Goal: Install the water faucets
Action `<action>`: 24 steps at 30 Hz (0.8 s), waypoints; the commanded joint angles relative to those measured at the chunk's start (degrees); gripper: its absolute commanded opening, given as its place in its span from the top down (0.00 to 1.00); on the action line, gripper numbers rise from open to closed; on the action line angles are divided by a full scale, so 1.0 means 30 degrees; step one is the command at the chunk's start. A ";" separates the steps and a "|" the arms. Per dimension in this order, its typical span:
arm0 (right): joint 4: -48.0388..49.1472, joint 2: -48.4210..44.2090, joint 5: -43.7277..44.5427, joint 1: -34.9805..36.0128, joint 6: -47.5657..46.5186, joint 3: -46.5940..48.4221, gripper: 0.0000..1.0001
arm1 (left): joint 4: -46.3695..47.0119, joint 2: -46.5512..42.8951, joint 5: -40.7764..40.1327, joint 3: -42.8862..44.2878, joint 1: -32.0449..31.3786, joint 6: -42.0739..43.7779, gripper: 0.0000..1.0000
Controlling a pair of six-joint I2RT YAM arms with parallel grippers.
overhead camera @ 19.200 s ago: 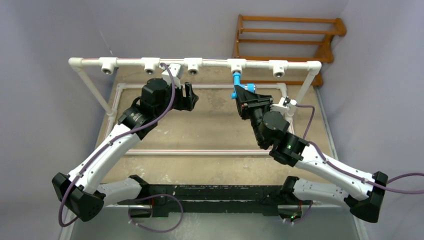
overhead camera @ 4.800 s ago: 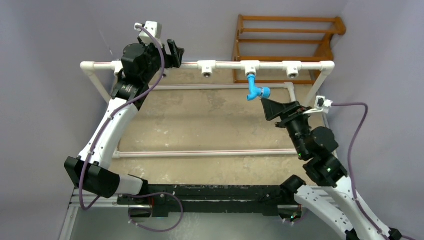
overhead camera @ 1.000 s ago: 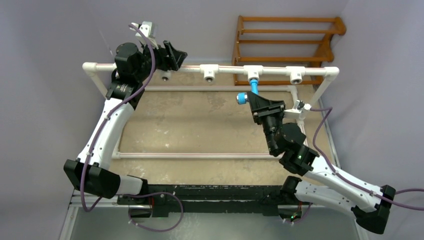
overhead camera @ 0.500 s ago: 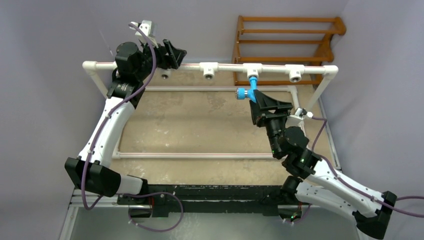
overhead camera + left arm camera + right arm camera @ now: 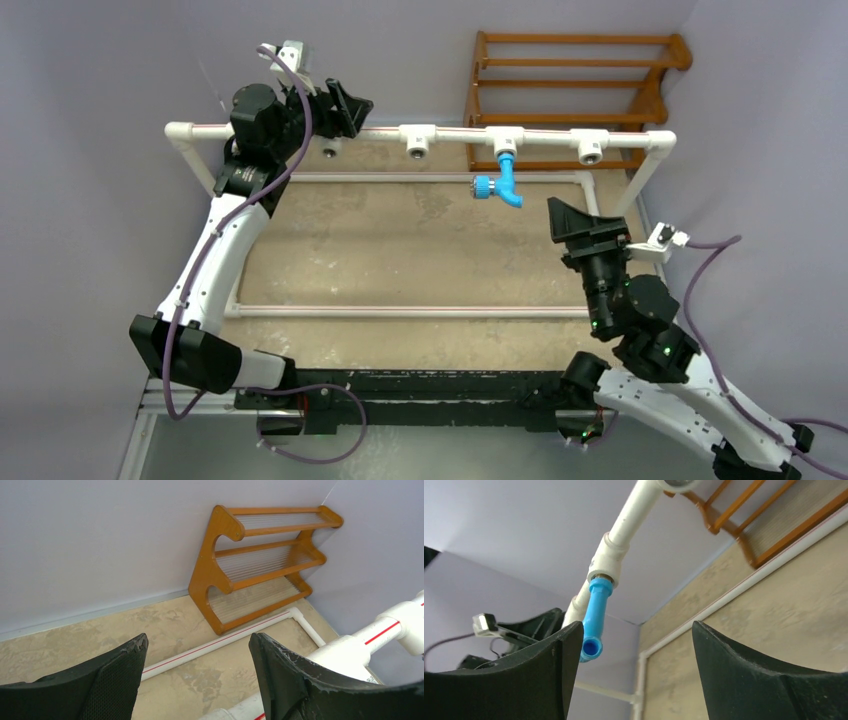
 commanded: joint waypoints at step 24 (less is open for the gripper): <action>-0.9602 0.9752 -1.0704 -0.0021 -3.1886 1.4220 0.14 | -0.3705 0.1211 -0.0340 -0.0990 0.0435 -0.0103 0.27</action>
